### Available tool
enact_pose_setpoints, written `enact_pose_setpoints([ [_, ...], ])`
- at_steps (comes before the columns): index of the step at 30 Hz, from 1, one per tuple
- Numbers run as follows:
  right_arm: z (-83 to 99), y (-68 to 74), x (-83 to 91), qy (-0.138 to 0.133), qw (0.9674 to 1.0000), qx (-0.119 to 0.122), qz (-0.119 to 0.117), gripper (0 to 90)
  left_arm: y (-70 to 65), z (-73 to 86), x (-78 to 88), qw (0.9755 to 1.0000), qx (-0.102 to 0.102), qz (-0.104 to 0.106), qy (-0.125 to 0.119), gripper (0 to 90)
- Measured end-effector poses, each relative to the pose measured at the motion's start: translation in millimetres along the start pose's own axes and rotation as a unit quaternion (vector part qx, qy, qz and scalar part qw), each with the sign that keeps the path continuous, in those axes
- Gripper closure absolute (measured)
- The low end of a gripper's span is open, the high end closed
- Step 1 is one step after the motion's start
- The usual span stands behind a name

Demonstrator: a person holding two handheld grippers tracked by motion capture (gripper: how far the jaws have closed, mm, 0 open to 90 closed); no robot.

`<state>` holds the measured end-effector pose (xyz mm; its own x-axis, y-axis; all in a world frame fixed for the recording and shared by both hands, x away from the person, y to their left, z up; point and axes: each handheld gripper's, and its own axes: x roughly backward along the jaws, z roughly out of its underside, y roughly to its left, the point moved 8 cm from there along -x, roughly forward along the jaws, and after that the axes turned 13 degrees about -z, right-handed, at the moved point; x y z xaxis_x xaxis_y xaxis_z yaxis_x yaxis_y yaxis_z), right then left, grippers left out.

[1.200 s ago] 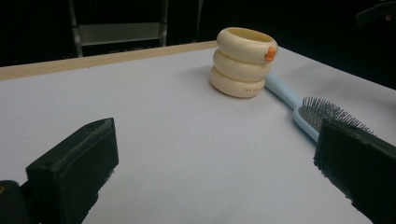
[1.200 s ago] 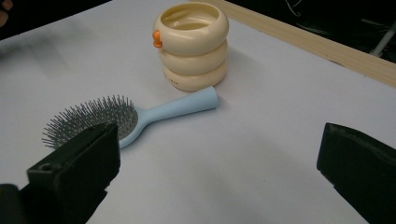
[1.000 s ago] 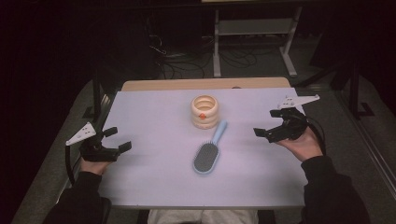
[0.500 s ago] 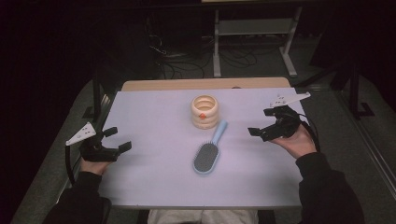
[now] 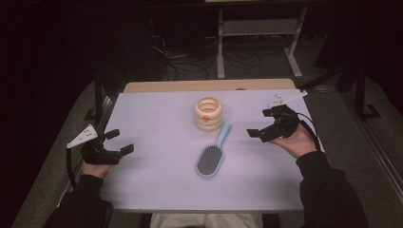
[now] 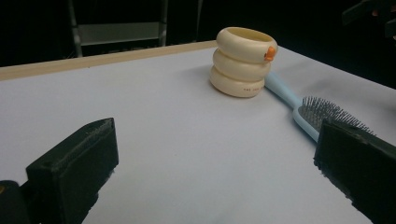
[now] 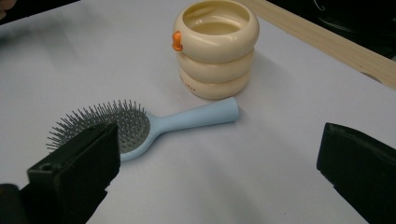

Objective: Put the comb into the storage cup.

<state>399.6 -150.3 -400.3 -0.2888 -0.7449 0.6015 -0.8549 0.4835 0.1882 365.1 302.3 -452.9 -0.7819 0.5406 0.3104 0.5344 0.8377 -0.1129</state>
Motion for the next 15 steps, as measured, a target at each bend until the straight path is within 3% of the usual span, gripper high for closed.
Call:
enact_pose_setpoints([
  [15, -11.5, 0.7, -12.3, 0.009, 0.9999, 0.011, -0.009, 3.1, -0.6, -0.1, 0.1, 1.0, -0.001, 0.003, 0.0, 0.0],
])
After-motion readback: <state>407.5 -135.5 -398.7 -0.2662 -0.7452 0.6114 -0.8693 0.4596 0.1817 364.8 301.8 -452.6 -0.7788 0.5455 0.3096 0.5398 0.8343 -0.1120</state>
